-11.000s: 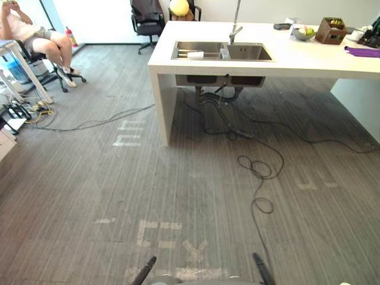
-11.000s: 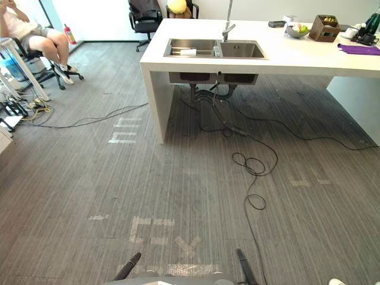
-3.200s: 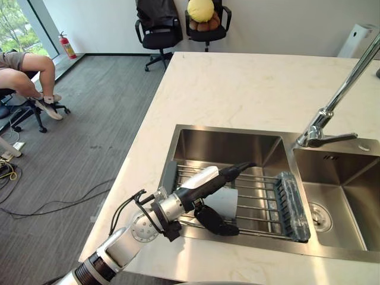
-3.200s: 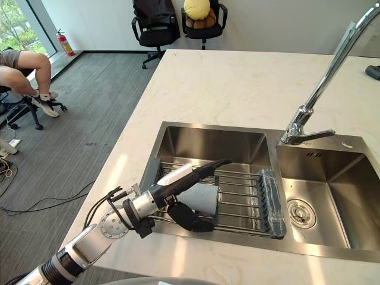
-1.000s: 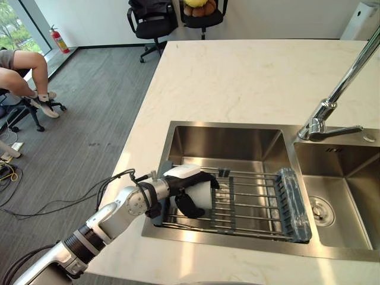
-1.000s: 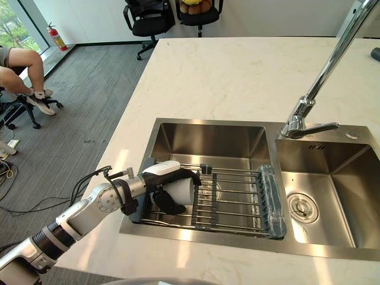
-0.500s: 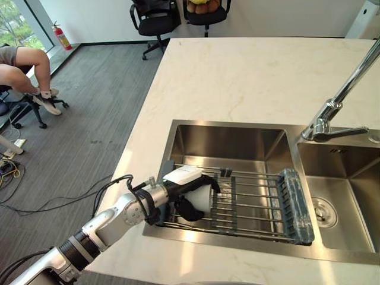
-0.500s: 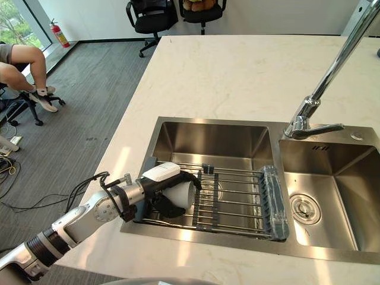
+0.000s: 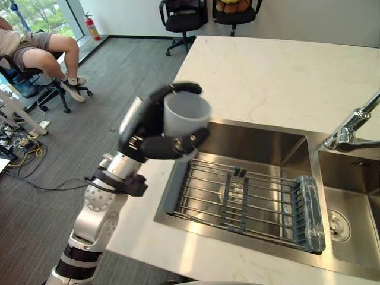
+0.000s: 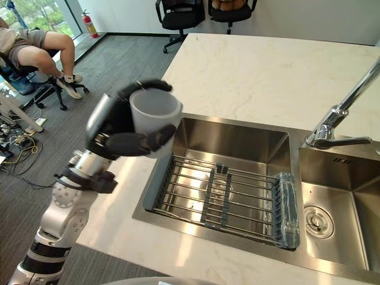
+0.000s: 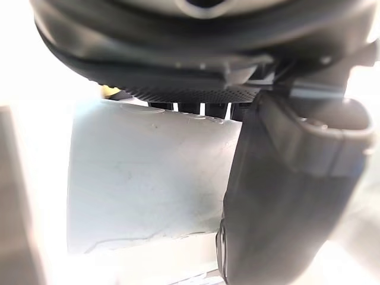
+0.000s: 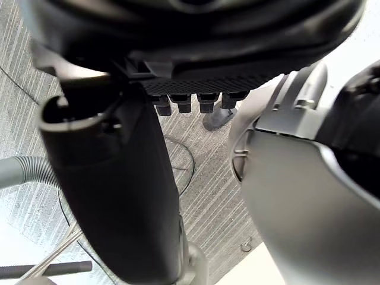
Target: Walk over to the sink, pick up the cup, carry it to the dishwasher, place the cup inside the dishwasher, then close the dishwasher door
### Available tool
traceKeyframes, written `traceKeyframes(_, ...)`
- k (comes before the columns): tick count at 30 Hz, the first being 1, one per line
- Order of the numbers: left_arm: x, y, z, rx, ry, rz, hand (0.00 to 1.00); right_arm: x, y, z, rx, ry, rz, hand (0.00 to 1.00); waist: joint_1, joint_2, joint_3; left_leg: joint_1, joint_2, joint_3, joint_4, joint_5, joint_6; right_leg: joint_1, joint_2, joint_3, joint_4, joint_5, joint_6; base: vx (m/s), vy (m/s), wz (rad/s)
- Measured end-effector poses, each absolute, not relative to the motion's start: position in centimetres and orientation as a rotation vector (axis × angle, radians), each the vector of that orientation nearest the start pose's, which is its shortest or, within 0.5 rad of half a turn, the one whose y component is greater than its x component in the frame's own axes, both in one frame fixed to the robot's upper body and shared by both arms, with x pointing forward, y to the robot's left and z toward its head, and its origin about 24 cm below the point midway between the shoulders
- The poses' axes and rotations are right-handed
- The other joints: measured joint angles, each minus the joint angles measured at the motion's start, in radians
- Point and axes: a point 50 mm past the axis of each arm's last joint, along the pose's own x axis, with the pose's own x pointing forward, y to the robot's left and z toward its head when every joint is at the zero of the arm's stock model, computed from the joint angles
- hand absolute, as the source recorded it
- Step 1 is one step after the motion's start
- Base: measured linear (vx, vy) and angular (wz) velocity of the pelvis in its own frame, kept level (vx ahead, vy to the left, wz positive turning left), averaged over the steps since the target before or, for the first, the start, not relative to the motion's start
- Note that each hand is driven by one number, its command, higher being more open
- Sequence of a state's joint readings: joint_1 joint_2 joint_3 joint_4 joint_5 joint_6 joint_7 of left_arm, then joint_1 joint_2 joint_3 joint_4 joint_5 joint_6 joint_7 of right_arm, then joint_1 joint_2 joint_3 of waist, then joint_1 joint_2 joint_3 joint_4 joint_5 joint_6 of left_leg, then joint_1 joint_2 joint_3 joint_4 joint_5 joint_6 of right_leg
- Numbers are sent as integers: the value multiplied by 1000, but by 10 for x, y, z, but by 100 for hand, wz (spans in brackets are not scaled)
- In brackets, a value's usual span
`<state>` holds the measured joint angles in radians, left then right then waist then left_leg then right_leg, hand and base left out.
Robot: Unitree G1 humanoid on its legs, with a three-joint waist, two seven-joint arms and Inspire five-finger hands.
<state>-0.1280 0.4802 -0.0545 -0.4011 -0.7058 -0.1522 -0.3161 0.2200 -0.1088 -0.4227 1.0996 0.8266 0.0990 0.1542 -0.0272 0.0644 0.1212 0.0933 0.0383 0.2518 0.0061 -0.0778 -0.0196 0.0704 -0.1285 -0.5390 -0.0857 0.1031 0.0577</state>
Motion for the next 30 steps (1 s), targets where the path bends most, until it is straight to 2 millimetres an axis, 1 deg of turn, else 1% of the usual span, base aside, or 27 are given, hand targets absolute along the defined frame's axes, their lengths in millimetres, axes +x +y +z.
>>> traceKeyframes(1,235,161,187,-175,-604,-679,0,17,-229,-167,945,985,-849,100,14,-9,-6,-3,-1,-4,2,1,1,1,-2,-4,0,0,0,-36,11,15)
traceKeyframes(2,234,159,186,-182,-595,-710,0,18,-229,-167,948,982,-841,100,16,-14,-9,-5,-2,-6,3,1,1,1,-3,-7,0,1,-1,-32,17,11)
traceKeyframes(4,233,155,183,-200,-552,-783,0,21,-224,-168,973,966,-817,100,14,-36,-21,-8,-4,-8,4,2,3,0,-5,-9,0,2,-3,-13,10,3)
traceKeyframes(6,234,154,181,-225,-524,-797,0,23,-220,-168,979,967,-800,100,15,-48,-28,-9,-6,-8,4,3,3,-1,-6,-8,0,3,-3,0,0,0)
traceKeyframes(8,235,156,181,-248,-526,-780,0,23,-218,-169,975,973,-788,100,16,-52,-31,-10,-7,-8,5,3,4,-3,-8,-7,0,4,-3,0,0,0)
traceKeyframes(11,235,168,181,-281,-552,-692,0,22,-218,-169,962,984,-788,100,19,-51,-31,-10,-9,-8,5,3,4,-3,-9,-7,0,5,-3,0,0,0)
traceKeyframes(13,235,174,180,-306,-561,-629,0,20,-218,-169,941,1001,-784,100,29,-51,-31,-10,-9,-9,6,3,4,-3,-9,-8,0,5,-3,0,0,0)
traceKeyframes(14,236,179,178,-323,-562,-579,0,18,-217,-170,918,1024,-780,100,36,-51,-31,-11,-9,-10,7,3,4,-3,-9,-8,0,5,-3,0,0,0)
traceKeyframes(18,236,195,170,-362,-554,-424,0,16,-216,-171,844,1084,-755,100,41,-52,-32,-17,-12,-19,16,3,5,-1,-12,-14,1,8,-3,-21,13,6)
traceKeyframes(21,237,208,163,-325,-545,-300,0,17,-216,-171,805,1102,-749,100,42,-50,-32,-30,-13,-38,32,-1,11,-6,-15,-16,22,4,-4,-39,12,15)
traceKeyframes(23,238,213,160,-324,-551,-251,0,15,-216,-170,794,1107,-755,100,41,-48,-34,-45,-12,-62,36,-7,13,-32,-32,-7,92,-30,-4,-38,43,37)
traceKeyframes(26,237,221,152,-329,-568,-177,0,4,-214,-170,791,1125,-774,100,43,-53,-37,-59,-19,-116,52,-6,14,-83,-72,85,251,-115,-2,16,63,50)
traceKeyframes(28,234,228,148,-307,-570,-111,0,-3,-211,-171,801,1134,-786,100,45,-57,-40,-67,-25,-134,63,-6,14,-92,-82,119,286,-147,6,38,-13,29)
traceKeyframes(30,232,235,145,-293,-567,-41,0,-5,-210,-171,801,1122,-794,100,53,-56,-41,-83,-27,-136,89,-4,16,-91,-80,127,272,-161,17,24,-44,11)
